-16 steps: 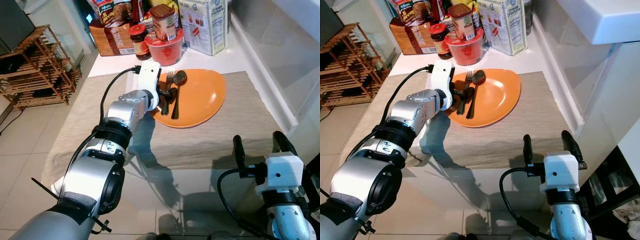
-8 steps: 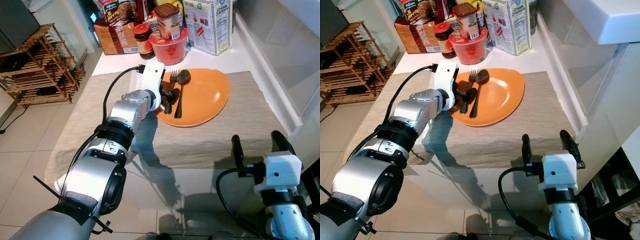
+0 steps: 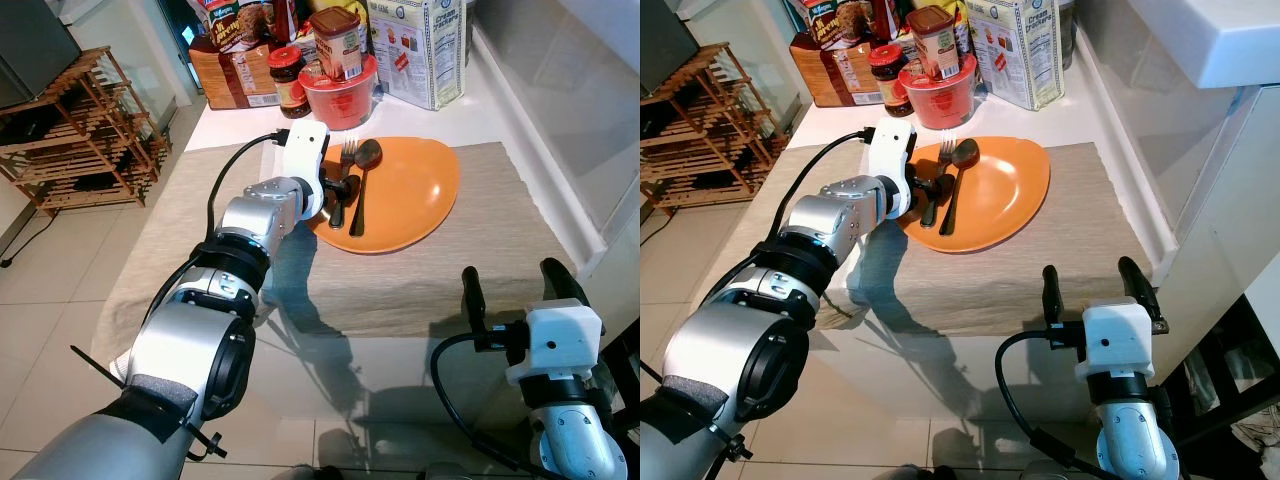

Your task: Setting the table

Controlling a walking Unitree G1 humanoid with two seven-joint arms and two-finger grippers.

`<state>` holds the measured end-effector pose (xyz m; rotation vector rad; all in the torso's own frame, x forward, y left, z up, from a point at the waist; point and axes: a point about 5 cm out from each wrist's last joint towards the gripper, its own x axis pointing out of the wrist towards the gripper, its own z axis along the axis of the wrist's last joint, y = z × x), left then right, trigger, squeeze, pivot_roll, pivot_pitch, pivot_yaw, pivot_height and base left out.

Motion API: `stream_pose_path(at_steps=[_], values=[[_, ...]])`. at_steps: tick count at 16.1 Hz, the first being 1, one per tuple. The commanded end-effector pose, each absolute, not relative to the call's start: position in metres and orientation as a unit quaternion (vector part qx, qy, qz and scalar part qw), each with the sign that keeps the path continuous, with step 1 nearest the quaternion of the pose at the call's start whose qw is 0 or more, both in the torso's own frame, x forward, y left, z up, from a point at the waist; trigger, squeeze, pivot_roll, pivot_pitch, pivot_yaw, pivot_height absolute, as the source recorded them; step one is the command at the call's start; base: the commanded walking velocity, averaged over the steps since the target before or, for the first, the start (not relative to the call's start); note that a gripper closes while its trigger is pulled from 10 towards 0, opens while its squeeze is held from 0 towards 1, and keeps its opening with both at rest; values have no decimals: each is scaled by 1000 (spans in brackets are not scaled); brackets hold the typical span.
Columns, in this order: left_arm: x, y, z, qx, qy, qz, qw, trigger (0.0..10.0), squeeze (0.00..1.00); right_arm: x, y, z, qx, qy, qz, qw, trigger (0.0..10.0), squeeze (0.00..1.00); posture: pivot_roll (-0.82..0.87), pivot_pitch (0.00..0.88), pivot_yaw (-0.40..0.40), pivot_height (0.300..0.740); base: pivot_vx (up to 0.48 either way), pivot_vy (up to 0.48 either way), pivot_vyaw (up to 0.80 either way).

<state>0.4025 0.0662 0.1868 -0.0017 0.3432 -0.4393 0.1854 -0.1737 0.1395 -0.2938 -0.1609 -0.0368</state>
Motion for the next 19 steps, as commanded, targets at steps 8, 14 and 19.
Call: stream_pose_path(at_steps=[8, 14, 19], values=[[401, 65, 178, 29, 215, -225, 950, 10000, 0, 184, -168, 137, -144, -75, -13, 987, 10000, 0, -291, 70, 241, 736, 0, 0, 0], [401, 71, 175, -12, 237, -206, 949, 0, 0, 184, -168, 137, -143, -73, -13, 987, 10000, 0, -289, 71, 237, 736, 0, 0, 0], [399, 71, 168, 14, 246, -211, 946, 0, 0, 186, -167, 137, -143, -73, -11, 987, 10000, 0, -289, 68, 233, 736, 0, 0, 0]])
